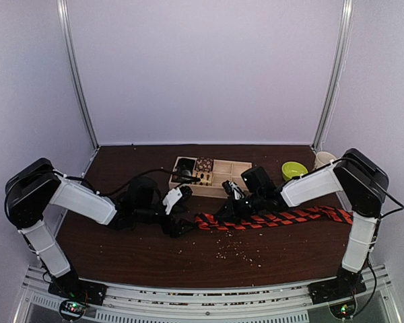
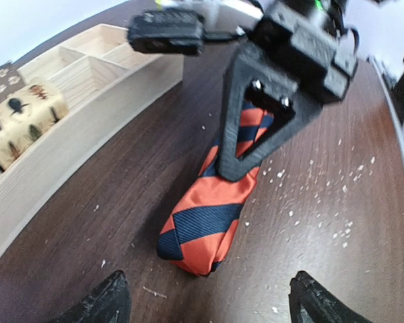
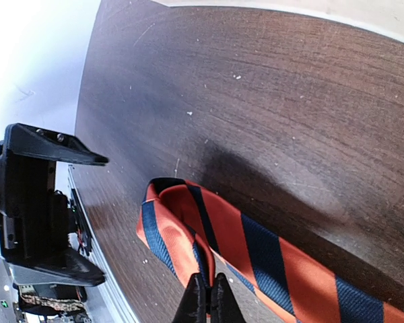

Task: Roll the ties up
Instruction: Roll the tie at the center of the board.

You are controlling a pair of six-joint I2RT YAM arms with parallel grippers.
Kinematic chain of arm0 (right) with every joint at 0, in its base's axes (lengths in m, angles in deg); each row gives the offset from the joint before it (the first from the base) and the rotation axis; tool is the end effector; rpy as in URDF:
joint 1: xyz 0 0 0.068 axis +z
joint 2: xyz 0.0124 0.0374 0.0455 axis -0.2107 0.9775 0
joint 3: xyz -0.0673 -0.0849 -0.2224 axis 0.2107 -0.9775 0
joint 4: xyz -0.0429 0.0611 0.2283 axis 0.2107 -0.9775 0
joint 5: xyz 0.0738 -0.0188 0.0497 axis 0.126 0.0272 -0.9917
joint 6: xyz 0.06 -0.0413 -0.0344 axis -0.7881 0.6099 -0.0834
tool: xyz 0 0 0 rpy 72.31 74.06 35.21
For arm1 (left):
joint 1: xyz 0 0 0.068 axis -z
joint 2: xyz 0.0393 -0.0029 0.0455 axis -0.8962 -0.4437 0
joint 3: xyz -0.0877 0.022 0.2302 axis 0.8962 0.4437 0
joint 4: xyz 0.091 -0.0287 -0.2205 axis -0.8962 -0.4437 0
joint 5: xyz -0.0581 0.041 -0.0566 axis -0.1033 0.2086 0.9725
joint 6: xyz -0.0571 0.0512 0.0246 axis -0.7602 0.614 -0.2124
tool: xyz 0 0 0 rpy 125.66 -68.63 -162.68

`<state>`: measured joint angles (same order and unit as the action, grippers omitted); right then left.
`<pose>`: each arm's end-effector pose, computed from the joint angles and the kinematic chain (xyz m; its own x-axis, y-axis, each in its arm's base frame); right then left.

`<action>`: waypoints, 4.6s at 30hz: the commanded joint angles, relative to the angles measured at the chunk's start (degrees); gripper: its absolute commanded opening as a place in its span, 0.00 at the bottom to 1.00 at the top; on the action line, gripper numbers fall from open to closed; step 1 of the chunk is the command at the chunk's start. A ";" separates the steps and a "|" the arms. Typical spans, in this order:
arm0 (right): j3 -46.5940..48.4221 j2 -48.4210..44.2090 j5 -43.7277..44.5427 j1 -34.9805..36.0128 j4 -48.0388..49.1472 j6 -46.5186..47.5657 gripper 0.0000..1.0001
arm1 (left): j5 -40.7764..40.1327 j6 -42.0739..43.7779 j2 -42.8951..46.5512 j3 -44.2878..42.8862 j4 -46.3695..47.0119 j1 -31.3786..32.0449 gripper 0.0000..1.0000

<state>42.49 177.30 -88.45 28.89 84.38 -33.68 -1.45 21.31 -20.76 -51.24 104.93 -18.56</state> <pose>0.2498 0.2754 0.1118 -0.9621 -0.1297 -0.2398 -0.2720 0.5161 0.8122 0.2167 -0.2554 0.1216 -0.3943 0.3520 -0.8489 0.8739 0.4295 -0.2278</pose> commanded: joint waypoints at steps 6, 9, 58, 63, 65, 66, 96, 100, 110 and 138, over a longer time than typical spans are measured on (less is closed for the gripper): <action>1.52 -0.51 -2.24 -1.45 -6.12 5.43 0.00 | -0.74 12.74 -11.09 -8.67 5.09 2.51 0.83; 1.45 -0.84 -2.26 -1.92 -6.82 6.10 0.00 | 0.18 13.24 -13.39 -11.12 4.17 2.87 0.83; 7.09 4.00 0.87 -0.81 -13.88 11.70 0.00 | 2.49 11.88 -12.47 -3.92 8.49 1.27 0.73; 7.72 4.12 0.58 -0.72 -14.17 11.74 0.00 | 4.37 11.66 -16.24 -8.65 8.35 2.49 0.70; 7.77 4.14 0.49 -0.72 -14.12 11.60 0.00 | 5.83 10.43 -17.41 -8.85 10.37 2.58 0.65; 7.76 4.10 0.47 -0.72 -14.08 11.59 0.00 | 5.95 10.13 -17.90 -8.97 11.07 2.55 0.63; 7.49 3.13 -1.46 -1.61 -8.64 7.48 0.00 | 0.80 8.78 -19.69 -9.25 8.30 2.64 0.49; 7.43 4.87 -1.15 -1.60 -9.71 8.52 0.00 | 1.42 4.55 -15.11 -5.10 13.80 1.94 0.65; 6.35 7.61 0.36 -1.59 -9.42 8.92 0.00 | 4.34 -8.62 -3.47 0.76 18.37 1.83 0.63; 5.86 7.39 0.38 -1.51 -9.33 8.34 0.00 | 8.83 -20.79 -11.55 1.57 25.68 -3.08 0.59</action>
<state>48.91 183.61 -89.72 27.60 76.45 -25.55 11.38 -9.25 -41.30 -54.36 130.39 -20.90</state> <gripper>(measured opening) 0.019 0.508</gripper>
